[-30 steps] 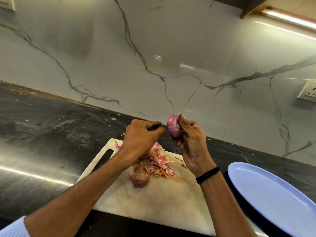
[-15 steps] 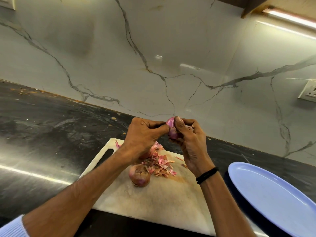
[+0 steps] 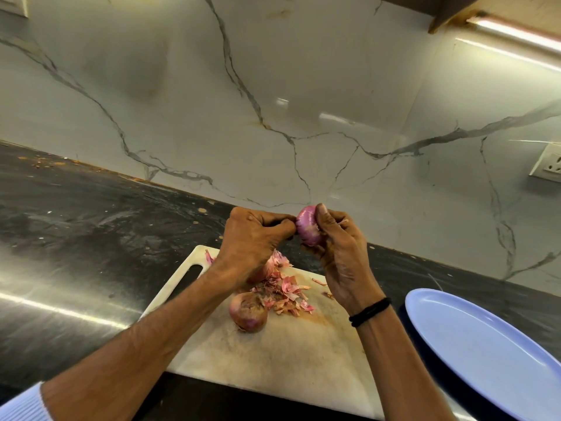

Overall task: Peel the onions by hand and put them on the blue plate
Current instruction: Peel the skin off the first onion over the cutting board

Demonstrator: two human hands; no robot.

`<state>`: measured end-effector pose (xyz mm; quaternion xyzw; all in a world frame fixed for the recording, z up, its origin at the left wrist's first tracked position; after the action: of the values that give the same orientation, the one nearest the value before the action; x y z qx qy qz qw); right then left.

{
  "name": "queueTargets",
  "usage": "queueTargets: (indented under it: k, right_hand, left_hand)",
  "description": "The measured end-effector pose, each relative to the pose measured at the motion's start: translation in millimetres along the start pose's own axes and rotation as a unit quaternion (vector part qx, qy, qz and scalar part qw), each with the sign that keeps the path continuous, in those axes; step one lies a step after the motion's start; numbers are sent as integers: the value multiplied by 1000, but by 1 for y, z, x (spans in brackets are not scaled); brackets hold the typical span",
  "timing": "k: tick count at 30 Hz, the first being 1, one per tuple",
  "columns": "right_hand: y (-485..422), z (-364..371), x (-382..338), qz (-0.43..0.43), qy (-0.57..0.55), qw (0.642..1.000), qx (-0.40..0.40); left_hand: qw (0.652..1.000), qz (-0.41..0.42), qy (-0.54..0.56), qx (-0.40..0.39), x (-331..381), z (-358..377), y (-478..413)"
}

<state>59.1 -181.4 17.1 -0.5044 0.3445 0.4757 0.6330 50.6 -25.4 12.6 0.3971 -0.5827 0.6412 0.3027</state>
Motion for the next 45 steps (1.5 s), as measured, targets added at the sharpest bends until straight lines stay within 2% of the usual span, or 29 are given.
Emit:
queueTargets:
  k: [8, 17, 19, 23, 28, 35, 45]
  right_hand:
    - [0, 1, 1, 27, -39, 999, -6]
    - [0, -1, 0, 55, -82, 995, 15]
    - [0, -1, 0, 53, -73, 996, 13]
    - [0, -2, 1, 42, -51, 998, 1]
    - [-1, -3, 2, 26, -33, 999, -13]
    - [-2, -3, 6, 25, -22, 999, 0]
    - [-1, 0, 12, 34, -71, 997, 3]
  left_hand:
    - [1000, -5, -16, 23, -3, -2, -2]
    - [992, -34, -76, 91, -5, -11, -2]
    - [995, -35, -54, 80, -4, -11, -2]
    - [998, -53, 41, 9, 0, -4, -1]
    - [997, -44, 47, -34, -1, 1, 1]
    - [998, -39, 30, -44, -4, 0, -1]
    - [999, 42, 2, -6, -2, 2, 5]
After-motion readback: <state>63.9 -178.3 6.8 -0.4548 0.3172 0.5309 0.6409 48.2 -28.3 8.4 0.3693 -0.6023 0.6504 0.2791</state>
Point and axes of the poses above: each hand's wrist, its own y-axis away from the middle knuckle, its own z-axis out of the palm, x = y × z, the point moved 2 cm from there along -y, towards the middle knuckle, and after that the axes turned 2 degrees about y, right-handed, at the moved point
